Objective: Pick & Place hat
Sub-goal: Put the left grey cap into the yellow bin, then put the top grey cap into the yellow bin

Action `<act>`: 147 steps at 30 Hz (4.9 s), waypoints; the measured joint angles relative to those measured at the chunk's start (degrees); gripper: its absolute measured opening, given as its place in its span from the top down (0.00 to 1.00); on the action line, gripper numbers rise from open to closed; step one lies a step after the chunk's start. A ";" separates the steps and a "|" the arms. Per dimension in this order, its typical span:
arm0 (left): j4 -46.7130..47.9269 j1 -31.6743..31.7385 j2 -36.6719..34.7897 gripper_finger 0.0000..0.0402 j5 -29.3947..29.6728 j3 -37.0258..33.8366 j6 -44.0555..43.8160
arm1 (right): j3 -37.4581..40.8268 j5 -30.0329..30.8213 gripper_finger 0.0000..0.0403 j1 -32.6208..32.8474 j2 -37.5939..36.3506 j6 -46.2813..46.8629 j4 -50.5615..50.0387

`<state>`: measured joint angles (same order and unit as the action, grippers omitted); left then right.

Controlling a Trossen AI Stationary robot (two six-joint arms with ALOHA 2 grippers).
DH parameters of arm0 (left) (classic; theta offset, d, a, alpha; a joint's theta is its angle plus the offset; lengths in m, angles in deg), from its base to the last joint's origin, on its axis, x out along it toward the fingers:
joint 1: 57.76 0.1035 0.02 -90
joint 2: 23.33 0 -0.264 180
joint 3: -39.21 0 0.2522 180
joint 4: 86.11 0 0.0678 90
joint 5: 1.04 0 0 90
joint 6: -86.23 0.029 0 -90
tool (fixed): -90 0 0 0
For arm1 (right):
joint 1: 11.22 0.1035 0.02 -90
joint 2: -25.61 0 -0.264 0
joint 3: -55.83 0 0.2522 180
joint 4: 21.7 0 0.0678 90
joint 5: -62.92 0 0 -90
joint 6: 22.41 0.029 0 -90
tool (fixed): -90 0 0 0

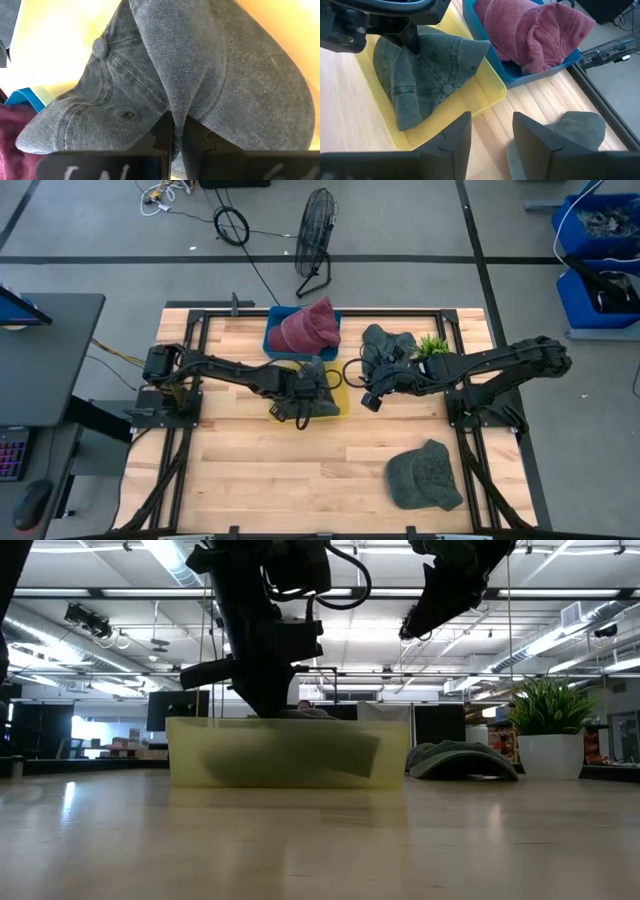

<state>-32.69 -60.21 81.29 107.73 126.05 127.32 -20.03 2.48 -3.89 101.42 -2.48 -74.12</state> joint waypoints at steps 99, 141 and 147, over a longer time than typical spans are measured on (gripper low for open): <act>12.52 -11.23 -32.15 0.56 13.65 0.02 -51.01 | 0.02 -21.95 1.00 -32.66 -0.01 6.33 0.80; 12.51 -11.23 -32.15 0.56 13.63 0.02 -50.94 | 0.02 -30.55 0.95 -14.27 18.53 22.95 35.57; 12.52 -11.23 -32.15 0.56 13.63 0.02 -50.94 | 0.02 -34.04 0.84 -15.81 14.10 16.46 34.62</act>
<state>-20.16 -71.44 49.13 121.36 126.07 76.38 -20.01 -31.55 -19.70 115.52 13.98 -39.50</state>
